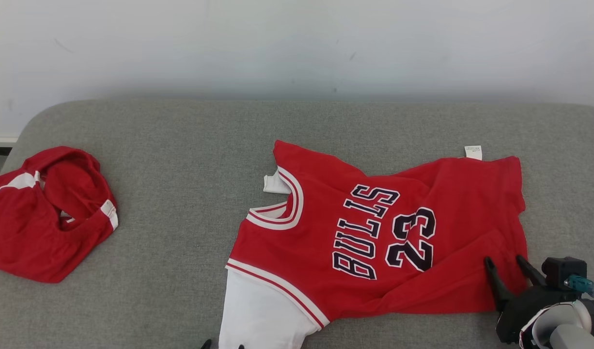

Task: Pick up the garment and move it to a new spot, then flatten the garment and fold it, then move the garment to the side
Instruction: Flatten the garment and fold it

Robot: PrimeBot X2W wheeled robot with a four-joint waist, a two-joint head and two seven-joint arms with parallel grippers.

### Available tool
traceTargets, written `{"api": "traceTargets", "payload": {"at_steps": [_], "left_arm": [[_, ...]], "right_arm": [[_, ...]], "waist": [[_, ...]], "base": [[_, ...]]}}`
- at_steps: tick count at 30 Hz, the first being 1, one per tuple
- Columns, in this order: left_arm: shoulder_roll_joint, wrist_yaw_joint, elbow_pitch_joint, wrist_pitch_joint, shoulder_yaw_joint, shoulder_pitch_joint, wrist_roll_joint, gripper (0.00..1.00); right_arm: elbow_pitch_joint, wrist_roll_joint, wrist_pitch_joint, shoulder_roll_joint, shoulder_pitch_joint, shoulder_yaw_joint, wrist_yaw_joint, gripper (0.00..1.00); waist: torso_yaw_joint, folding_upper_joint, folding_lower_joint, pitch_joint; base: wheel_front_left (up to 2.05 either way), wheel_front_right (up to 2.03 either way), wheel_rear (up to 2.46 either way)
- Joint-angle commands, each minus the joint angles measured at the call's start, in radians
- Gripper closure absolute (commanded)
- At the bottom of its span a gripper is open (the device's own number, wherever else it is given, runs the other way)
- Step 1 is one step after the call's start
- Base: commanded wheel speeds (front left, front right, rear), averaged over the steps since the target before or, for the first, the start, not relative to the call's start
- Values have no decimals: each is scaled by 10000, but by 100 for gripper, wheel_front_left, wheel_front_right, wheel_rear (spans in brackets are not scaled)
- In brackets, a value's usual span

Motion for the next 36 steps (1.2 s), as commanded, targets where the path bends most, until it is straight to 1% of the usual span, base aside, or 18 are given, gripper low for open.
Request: {"api": "traceTargets", "payload": {"at_steps": [1, 4, 5, 6, 7, 8, 12, 15, 19, 23, 27, 31, 34, 36], "left_arm": [[23, 12, 108, -32, -45, -159, -142, 0], [-15, 12, 420, -32, -201, -338, -303, 0], [-37, 12, 613, -31, -299, -365, -452, 0], [-52, 12, 783, -29, -424, -412, -575, 42], [-71, 10, 896, -22, -533, -504, -719, 75], [-87, 8, 1046, -20, -671, -558, -850, 100], [-88, 10, 1083, -21, -852, -640, -1277, 100], [-92, 11, 635, -31, -589, -426, -1462, 100], [-38, 11, -239, -32, -161, -40, -1368, 100], [80, 12, -1174, -32, 176, 293, -1190, 100], [219, 12, -2126, -32, 386, 150, -1252, 100], [730, 12, -2741, -32, 192, -737, -1397, 100], [1511, 15, -2875, 161, -281, -2068, -1395, 100], [2009, 15, -2955, 454, -583, -3153, -1613, 100]], "right_arm": [[117, 56, -45, 83, -128, 96, -24, 0], [422, 198, -25, 106, -346, 311, -24, 0], [501, 234, -24, 138, -406, 401, -24, 71], [579, 273, -35, 162, -446, 469, -24, 100], [647, 321, -58, 166, -479, 530, -24, 100], [705, 378, -94, 158, -492, 586, -24, 100], [524, 618, -289, 15, -275, 733, -24, 100], [58, 721, -362, -123, 54, 686, -24, 100], [-762, 778, -383, -349, 622, 475, -24, 100], [-1619, 825, -392, -399, 1102, 221, -24, 100], [-2538, 856, -228, -405, 1217, 46, -24, 100], [-3503, 873, 360, -482, 635, -74, -24, 100], [-4086, 653, 887, -654, -201, -83, -24, 100], [-4418, 596, 1288, -597, -1030, -100, -24, 100]], "waist": [[34, 0, 0, 46], [64, 0, 0, 83], [71, 0, 0, 84], [77, 0, 0, 81], [88, 0, 0, 76], [97, 0, 0, 55], [133, 0, 0, -57], [137, 0, 0, -135], [64, 0, 0, -189], [-33, 0, 0, -221], [-160, 0, 0, -220], [-309, 0, 0, -30], [-449, 0, 0, 296], [-578, 0, 0, 630]], "base": [[0, 0, 0], [0, 0, 0], [0, 0, 0], [0, 0, 0], [0, 0, 0], [0, 0, 0], [0, 0, 0], [0, 0, 0], [0, 0, 0], [0, 0, 0], [0, 0, 0], [0, 0, 0], [0, 0, 0], [0, 0, 0]]}}
